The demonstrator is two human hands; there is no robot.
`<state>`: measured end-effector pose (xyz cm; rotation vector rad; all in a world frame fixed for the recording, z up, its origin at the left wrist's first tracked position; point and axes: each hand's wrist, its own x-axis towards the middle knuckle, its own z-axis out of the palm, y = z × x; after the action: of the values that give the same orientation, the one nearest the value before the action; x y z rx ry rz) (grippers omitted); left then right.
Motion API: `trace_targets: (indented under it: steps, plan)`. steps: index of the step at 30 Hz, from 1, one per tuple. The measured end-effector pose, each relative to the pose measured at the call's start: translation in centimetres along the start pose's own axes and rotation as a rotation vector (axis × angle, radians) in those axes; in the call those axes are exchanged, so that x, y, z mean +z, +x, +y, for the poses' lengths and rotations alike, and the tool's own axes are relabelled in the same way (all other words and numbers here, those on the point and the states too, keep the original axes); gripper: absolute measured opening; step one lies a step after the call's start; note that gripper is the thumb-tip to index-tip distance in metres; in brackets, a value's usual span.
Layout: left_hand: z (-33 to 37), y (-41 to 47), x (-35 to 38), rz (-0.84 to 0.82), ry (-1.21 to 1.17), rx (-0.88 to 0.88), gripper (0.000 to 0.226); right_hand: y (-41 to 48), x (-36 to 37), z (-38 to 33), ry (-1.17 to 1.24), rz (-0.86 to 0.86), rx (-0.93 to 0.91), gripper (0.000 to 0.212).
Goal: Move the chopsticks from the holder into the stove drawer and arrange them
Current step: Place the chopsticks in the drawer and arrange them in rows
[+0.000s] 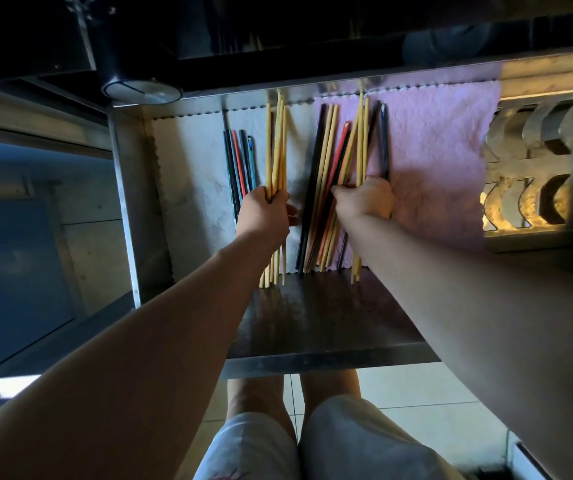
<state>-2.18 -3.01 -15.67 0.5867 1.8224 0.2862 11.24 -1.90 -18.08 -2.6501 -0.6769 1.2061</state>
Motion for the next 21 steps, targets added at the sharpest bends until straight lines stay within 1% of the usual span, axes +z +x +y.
trace_targets:
  steps: [4, 6, 8, 11, 12, 14, 16, 19, 21]
  plan:
    - [0.1, -0.3, 0.1, -0.006, -0.015, -0.011, 0.017, 0.1, -0.1, 0.1, 0.008, -0.027, 0.017, 0.052]
    - [0.1, -0.3, 0.1, 0.001, 0.012, 0.004, 0.017, 0.0, -0.2, 0.4, 0.026, -0.024, 0.004, 0.050]
    - [0.0, -0.3, 0.3, 0.008, 0.042, 0.017, 0.018, 0.2, -0.2, 0.7, 0.071, -0.027, -0.008, 0.042]
    - [0.0, -0.5, 0.6, 0.010, 0.066, 0.029, 0.022, 0.3, -0.4, 0.9, 0.134, -0.072, -0.028, 0.018]
    - [0.0, -0.6, 0.8, 0.006, 0.058, 0.021, 0.025, 0.4, -0.5, 1.0, 0.170, -0.096, -0.021, 0.019]
    - [0.1, -0.8, 1.1, 0.005, 0.051, 0.005, 0.033, 0.3, -0.9, 1.0, 0.200, -0.116, 0.004, 0.028]
    - [0.2, -0.9, 1.5, 0.021, 0.041, -0.021, 0.038, 0.0, -1.5, 0.7, 0.225, -0.138, 0.035, 0.026]
    - [0.4, -0.9, 2.3, 0.043, -0.054, -0.084, 0.032, -0.3, -2.5, 0.2, 0.249, -0.198, 0.079, 0.016]
    - [0.6, -1.0, 2.9, 0.076, -0.060, -0.106, 0.024, -0.6, -3.1, 0.0, 0.249, -0.255, 0.079, 0.016]
